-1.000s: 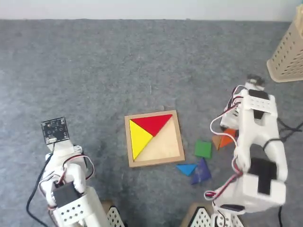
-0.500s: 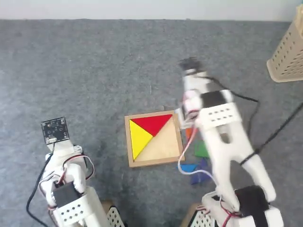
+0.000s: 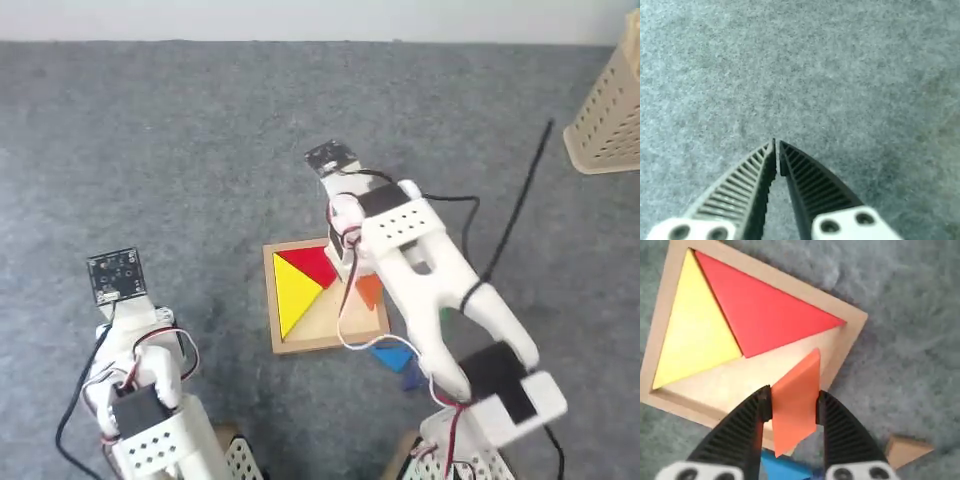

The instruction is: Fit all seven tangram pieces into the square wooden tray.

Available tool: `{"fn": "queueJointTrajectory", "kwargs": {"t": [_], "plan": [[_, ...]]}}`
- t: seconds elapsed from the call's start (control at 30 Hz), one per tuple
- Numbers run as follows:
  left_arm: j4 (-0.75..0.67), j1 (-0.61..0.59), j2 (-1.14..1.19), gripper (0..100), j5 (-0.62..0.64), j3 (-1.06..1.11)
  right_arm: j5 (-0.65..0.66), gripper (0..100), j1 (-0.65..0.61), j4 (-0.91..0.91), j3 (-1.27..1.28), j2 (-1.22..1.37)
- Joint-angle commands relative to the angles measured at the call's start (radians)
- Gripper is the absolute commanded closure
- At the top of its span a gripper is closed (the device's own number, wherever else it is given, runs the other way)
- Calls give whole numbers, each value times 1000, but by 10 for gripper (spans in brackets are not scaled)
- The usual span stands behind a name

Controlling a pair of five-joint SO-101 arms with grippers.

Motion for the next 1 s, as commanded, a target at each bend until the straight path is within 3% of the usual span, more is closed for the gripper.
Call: {"fn": "queueJointTrajectory", "kwargs": {"t": [0.0, 0.2, 0.37, 0.5, 0.67, 0.97], "plan": [[6, 3, -8, 987, 15, -8, 29, 990, -7, -12, -94, 24], [6, 3, -8, 987, 15, -8, 14, 989, -1, -22, -107, 110], [6, 3, -8, 987, 15, -8, -123, 988, 48, -79, -110, 165], [6, 3, -8, 987, 15, -8, -120, 988, 47, -73, -121, 168], [6, 3, -8, 987, 15, -8, 77, 991, -25, -24, -112, 166], [6, 3, -8, 987, 15, -8, 252, 991, -183, -38, -2, 61]]}}
